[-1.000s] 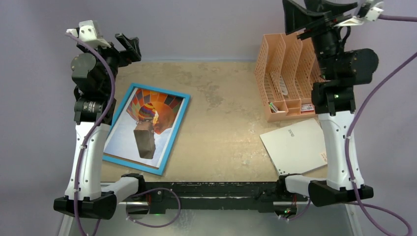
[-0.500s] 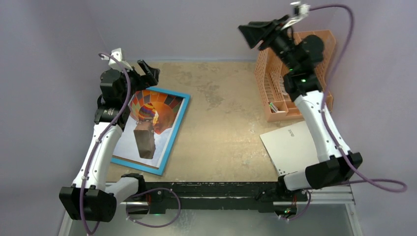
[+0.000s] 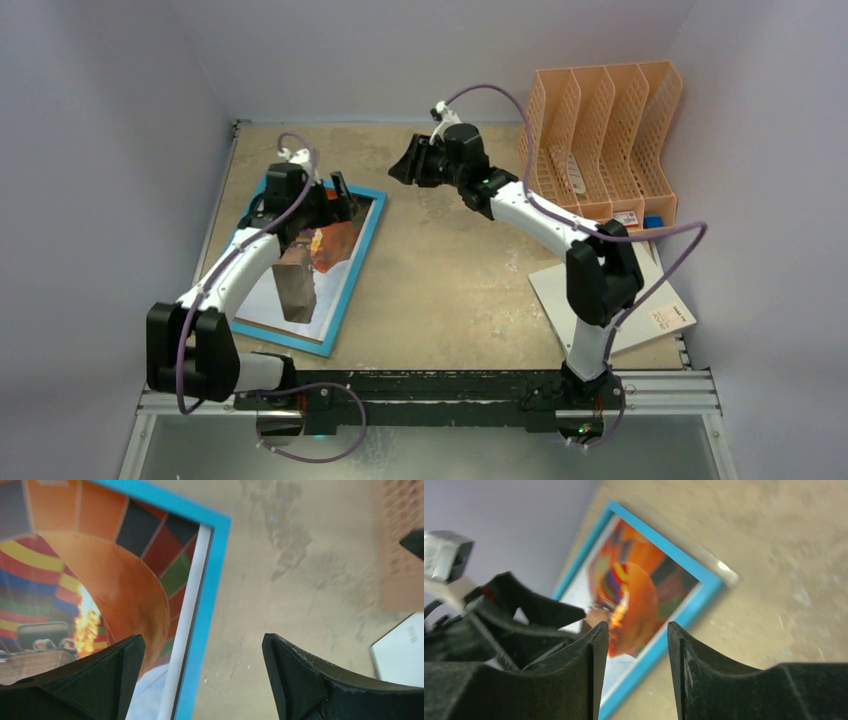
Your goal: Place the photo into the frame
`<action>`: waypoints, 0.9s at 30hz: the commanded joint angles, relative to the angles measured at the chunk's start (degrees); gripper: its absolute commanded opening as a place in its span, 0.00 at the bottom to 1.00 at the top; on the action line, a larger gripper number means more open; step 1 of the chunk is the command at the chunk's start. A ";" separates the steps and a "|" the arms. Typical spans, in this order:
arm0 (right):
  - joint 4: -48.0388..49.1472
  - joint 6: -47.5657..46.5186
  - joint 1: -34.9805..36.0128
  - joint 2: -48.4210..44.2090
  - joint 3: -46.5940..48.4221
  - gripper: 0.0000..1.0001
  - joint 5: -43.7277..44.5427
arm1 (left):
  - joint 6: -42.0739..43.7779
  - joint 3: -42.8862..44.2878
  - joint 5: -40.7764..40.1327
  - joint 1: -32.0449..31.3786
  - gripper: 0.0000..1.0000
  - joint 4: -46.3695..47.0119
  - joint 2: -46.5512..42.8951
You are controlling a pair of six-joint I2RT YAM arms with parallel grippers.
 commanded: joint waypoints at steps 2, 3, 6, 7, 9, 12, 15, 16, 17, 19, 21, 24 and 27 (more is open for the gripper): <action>-10.76 1.81 -0.15 2.92 1.21 0.47 8.82 | 5.53 0.75 -8.04 -9.62 0.89 -4.88 6.29; -12.38 1.83 -0.21 3.62 1.21 0.47 9.21 | 5.52 0.50 -9.19 -9.74 0.88 -5.10 7.00; -15.08 1.90 -0.24 5.78 0.61 0.47 9.45 | 5.16 -0.67 -11.39 -9.84 0.80 -4.95 9.23; -15.42 1.70 -0.22 6.24 0.24 0.47 9.12 | 4.41 -1.24 -11.44 -10.03 0.76 -4.68 10.16; -14.84 1.83 -0.25 6.99 -1.40 0.47 8.56 | 3.11 -2.81 -11.41 -11.28 0.70 -3.96 12.02; -14.51 1.97 -0.20 7.96 -2.77 0.44 8.34 | 2.71 -4.42 -11.46 -13.42 0.68 -2.72 13.01; -14.60 1.16 -0.25 8.81 -3.02 0.43 8.14 | 2.69 -5.60 -11.14 -14.50 0.67 -2.26 12.61; -14.61 0.93 -0.25 9.05 -3.02 0.43 8.10 | 2.73 -6.06 -10.99 -14.77 0.66 -2.12 12.70; -14.46 0.64 -0.25 9.26 -3.06 0.43 7.83 | 2.89 -6.63 -10.97 -15.14 0.62 -1.84 12.86; -14.42 -0.13 -0.25 9.96 -2.78 0.43 6.64 | 3.01 -7.37 -12.11 -16.02 0.56 -1.64 13.59; -14.67 -0.62 -0.30 10.85 -2.35 0.43 5.95 | 2.87 -7.40 -14.14 -16.90 0.50 -2.11 14.11; -14.87 -1.09 -0.35 11.74 -2.19 0.43 5.68 | 2.62 -6.69 -16.50 -17.69 0.44 -2.70 14.32; -15.28 -1.47 -0.59 12.56 -1.82 0.42 5.27 | 2.81 -4.89 -18.30 -17.89 0.35 -3.88 15.19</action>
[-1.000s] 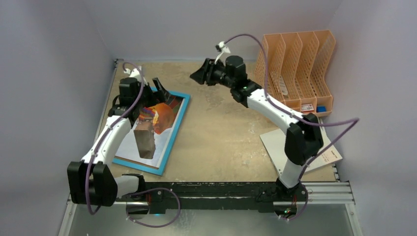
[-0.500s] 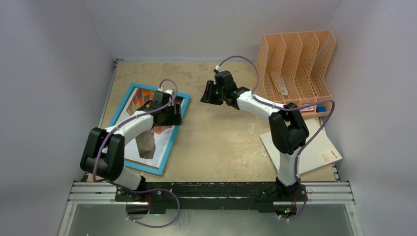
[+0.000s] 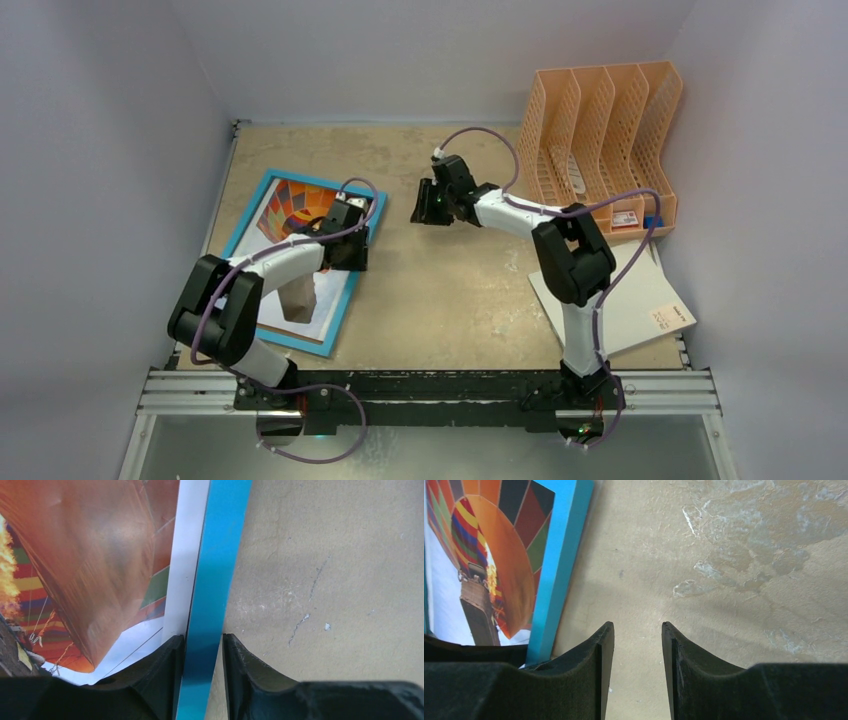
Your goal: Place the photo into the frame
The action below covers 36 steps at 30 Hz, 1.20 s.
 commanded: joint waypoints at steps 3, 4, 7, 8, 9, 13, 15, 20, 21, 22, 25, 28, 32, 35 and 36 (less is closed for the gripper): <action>-1.11 -1.67 -0.72 0.71 1.44 0.42 -1.94 | 0.68 5.53 -4.59 -0.67 0.26 -3.14 1.39; -1.10 -1.68 -0.94 0.72 1.55 0.42 -2.03 | 1.17 6.77 -4.98 -0.71 0.23 -4.05 1.01; -0.62 -1.67 -1.98 0.61 1.83 0.42 -3.69 | 2.41 10.77 -5.06 -0.72 0.15 -6.47 0.08; -0.05 -1.71 -2.49 0.48 1.64 0.42 -4.79 | 2.73 12.05 -4.82 -0.68 0.13 -7.03 -0.12; 0.85 -1.58 -3.00 0.40 1.44 0.43 -6.32 | 2.94 13.41 -4.37 -0.65 0.11 -7.94 -0.17; 7.69 -2.39 -4.73 -0.56 -0.88 0.45 -15.78 | 2.92 18.26 -3.59 -0.66 0.05 -11.18 -0.95; 13.44 -3.63 -4.96 -1.34 -2.36 0.47 -21.44 | 2.75 19.90 -4.16 -0.64 0.04 -11.87 -1.60; 29.83 -2.14 -4.94 -4.23 -7.53 0.63 -33.84 | 2.59 25.46 -8.76 -0.64 0.00 -15.80 -1.63; 32.40 -1.52 -4.91 -4.66 -8.28 0.65 -35.36 | 2.57 26.65 -10.17 -0.58 0.00 -16.60 -1.48; 34.77 -0.60 -4.91 -4.97 -9.09 0.66 -36.96 | 2.69 27.56 -11.52 -0.56 0.00 -17.06 -1.42; 41.24 2.76 -4.97 -5.30 -11.06 0.69 -40.75 | 2.98 30.86 -13.76 -0.56 0.00 -18.09 -1.09; 47.35 5.84 -4.96 -5.75 -12.60 0.70 -42.84 | 3.54 35.41 -12.97 -0.56 0.00 -19.41 -0.28; 55.81 10.12 -4.96 -7.20 -15.19 0.74 -45.12 | 3.39 42.17 -12.36 -0.56 0.00 -21.13 0.78; 65.49 15.45 -4.93 -7.80 -16.68 0.74 -47.79 | 2.89 46.84 -11.89 -0.56 0.00 -21.92 1.13; 68.73 18.43 -4.90 -7.90 -16.97 0.74 -48.06 | 2.65 48.09 -11.73 -0.56 0.00 -22.24 1.21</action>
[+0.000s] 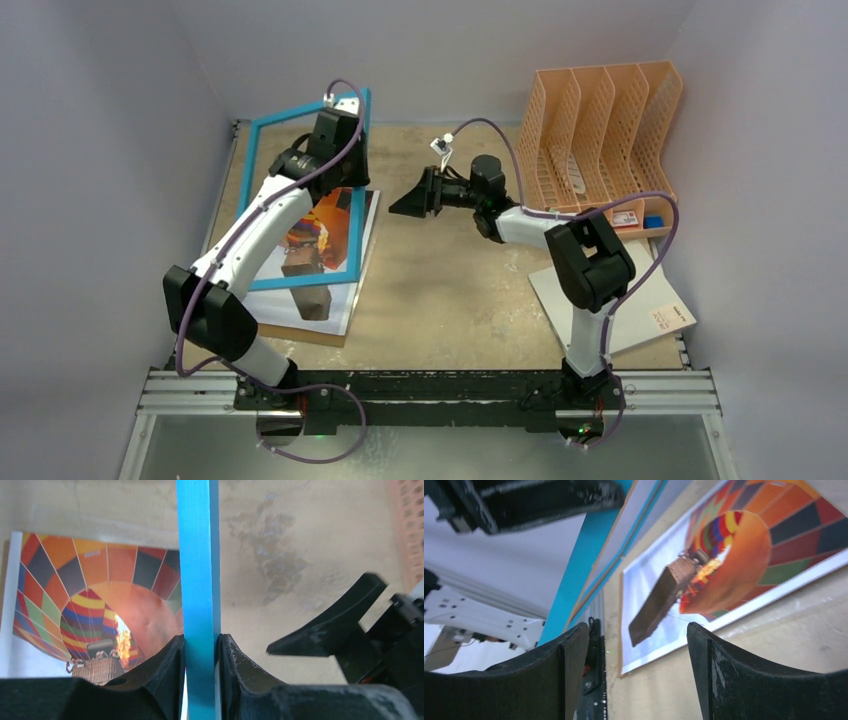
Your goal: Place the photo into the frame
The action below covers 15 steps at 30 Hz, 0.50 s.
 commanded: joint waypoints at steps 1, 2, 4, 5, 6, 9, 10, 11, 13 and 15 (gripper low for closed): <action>20.45 11.41 0.08 -3.00 -1.57 0.74 -5.74 | 0.97 8.71 -2.02 -0.10 0.00 -0.16 -0.41; 23.29 13.63 0.08 -2.92 -1.55 0.75 -5.91 | 0.79 9.60 -1.26 -0.10 0.00 -0.17 -0.52; 28.30 17.24 0.15 -2.67 -1.09 0.75 -6.23 | 0.15 11.20 0.91 -0.09 0.00 0.16 -0.88; 30.74 19.21 0.15 -2.53 -0.93 0.75 -6.40 | -0.28 11.85 2.13 -0.10 0.00 0.42 -1.13; 33.87 21.83 0.28 -2.45 -0.77 0.75 -6.60 | -0.87 12.40 3.66 -0.09 0.00 0.70 -1.26; 43.46 29.67 0.67 -2.01 -0.46 0.76 -6.86 | -2.90 13.89 8.88 -0.10 0.00 2.18 -1.96; 45.59 31.85 0.73 -1.66 -0.14 0.76 -6.88 | -3.75 14.28 10.50 -0.10 0.00 2.83 -2.19; 46.21 33.88 0.77 -1.35 0.42 0.76 -6.68 | -4.62 14.53 12.01 -0.10 0.00 3.53 -2.47; 46.38 35.85 0.86 -1.16 0.83 0.76 -5.30 | -6.23 14.64 15.91 -0.10 0.00 5.50 -3.00; 45.34 36.36 1.06 -1.20 1.29 0.75 -4.37 | -8.09 14.58 18.23 -0.10 0.00 7.17 -3.62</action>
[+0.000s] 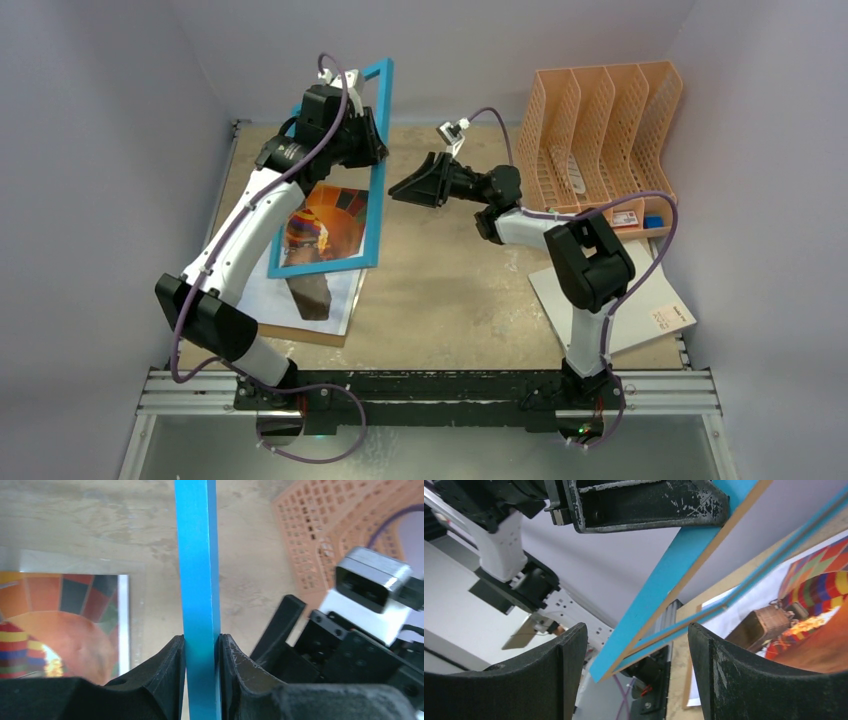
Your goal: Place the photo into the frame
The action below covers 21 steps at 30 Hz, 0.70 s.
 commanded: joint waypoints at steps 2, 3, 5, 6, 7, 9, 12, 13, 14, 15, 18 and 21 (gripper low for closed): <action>5.39 5.27 0.63 -1.71 3.02 0.75 1.71 | -4.52 3.33 8.21 -0.10 0.00 8.78 -4.25; 3.01 4.27 0.63 -2.15 3.18 0.76 2.45 | -5.11 3.22 8.83 -0.10 0.00 9.58 -4.51; -0.61 2.61 0.74 -3.17 3.67 0.76 3.87 | -6.98 2.48 10.31 -0.09 0.00 11.60 -5.11; -1.97 2.15 0.66 -3.62 3.93 0.76 4.47 | -7.95 1.62 10.97 -0.10 0.00 12.83 -5.52; -2.58 1.93 0.68 -4.12 4.21 0.75 4.93 | -9.19 0.72 11.76 -0.10 0.00 14.40 -5.93; -3.70 1.99 0.72 -4.74 4.68 0.74 5.98 | -11.89 -1.55 12.64 -0.10 0.00 17.90 -7.03; -4.11 3.11 0.70 -5.75 4.79 0.68 7.20 | -15.36 -4.64 12.84 -0.10 0.00 23.33 -8.55; -3.24 3.72 0.69 -6.21 4.51 0.65 7.65 | -16.32 -5.52 12.88 -0.10 0.00 24.76 -8.96; -2.26 4.27 0.71 -6.64 4.33 0.62 8.04 | -17.22 -6.27 12.92 -0.10 0.00 25.85 -9.34; -1.55 4.63 0.72 -7.07 4.34 0.59 8.27 | -18.06 -6.91 12.97 -0.10 0.00 27.03 -9.60; -2.11 4.61 0.72 -8.20 4.74 0.52 8.71 | -20.60 -8.95 13.31 -0.10 0.00 30.21 -10.36; -3.27 4.98 0.64 -9.29 4.61 0.41 8.68 | -21.65 -9.65 13.55 -0.10 0.00 31.74 -10.40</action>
